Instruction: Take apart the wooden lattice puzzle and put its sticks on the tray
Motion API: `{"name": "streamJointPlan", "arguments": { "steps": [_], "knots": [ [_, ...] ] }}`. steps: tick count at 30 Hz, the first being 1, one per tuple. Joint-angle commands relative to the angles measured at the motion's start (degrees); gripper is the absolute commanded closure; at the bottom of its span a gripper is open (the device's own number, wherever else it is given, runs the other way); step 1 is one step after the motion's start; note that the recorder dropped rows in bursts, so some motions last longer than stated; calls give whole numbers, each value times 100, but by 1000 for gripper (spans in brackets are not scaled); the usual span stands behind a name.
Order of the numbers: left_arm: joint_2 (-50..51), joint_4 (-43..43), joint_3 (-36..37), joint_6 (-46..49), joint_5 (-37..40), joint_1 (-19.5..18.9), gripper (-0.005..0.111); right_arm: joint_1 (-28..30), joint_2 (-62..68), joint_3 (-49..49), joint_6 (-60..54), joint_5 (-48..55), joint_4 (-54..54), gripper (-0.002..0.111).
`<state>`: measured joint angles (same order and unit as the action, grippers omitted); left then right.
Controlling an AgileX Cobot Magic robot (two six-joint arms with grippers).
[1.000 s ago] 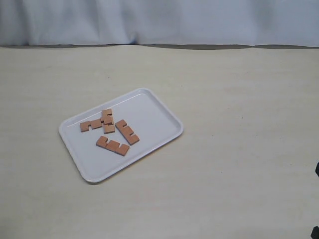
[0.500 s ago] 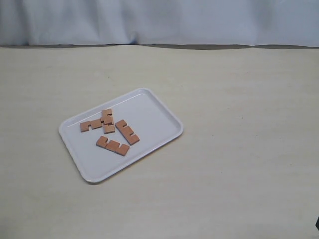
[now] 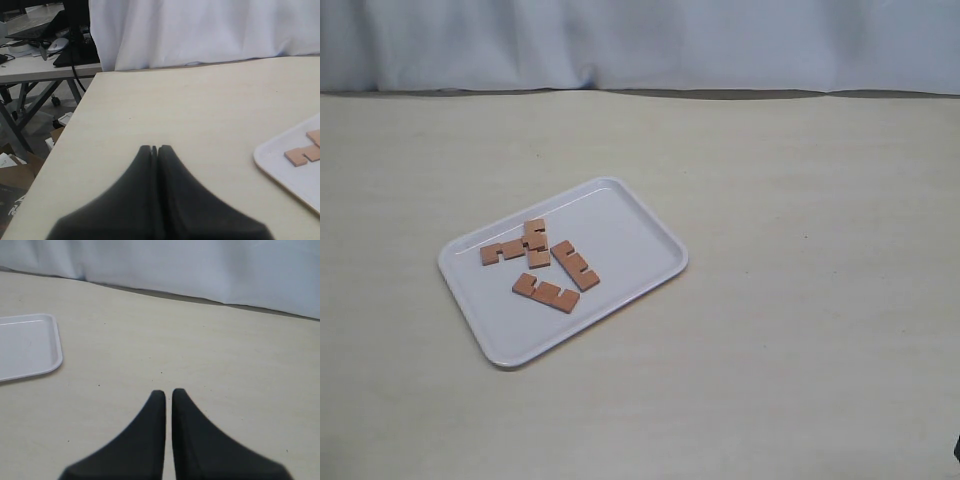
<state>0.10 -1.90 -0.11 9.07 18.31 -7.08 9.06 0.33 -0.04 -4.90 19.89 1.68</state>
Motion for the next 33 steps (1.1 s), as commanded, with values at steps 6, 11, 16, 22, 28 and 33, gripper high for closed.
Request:
{"name": "streamJointPlan", "arguments": {
  "steps": [6, 11, 16, 22, 28, 33],
  "knots": [
    [-10, -19, 11, 6, -66, 4, 107, 13, -33, 4, 21, -32, 243, 104],
    [-10, -19, 11, 6, -66, 4, 107, 13, -33, 4, 21, -32, 332, 104],
    [-10, -19, 11, 6, -66, 4, 107, 13, -33, 4, 21, -32, 303, 104],
    [-10, -19, 11, 6, -66, 4, 107, 13, -33, 4, 21, -18, 291, 104],
    [-10, -19, 11, 6, -66, 4, 107, 13, -33, 4, 21, -9, -99, 104],
    [-10, -19, 11, 6, -66, 4, 107, 13, -33, 4, 21, -9, -99, 104]
  ]
}}
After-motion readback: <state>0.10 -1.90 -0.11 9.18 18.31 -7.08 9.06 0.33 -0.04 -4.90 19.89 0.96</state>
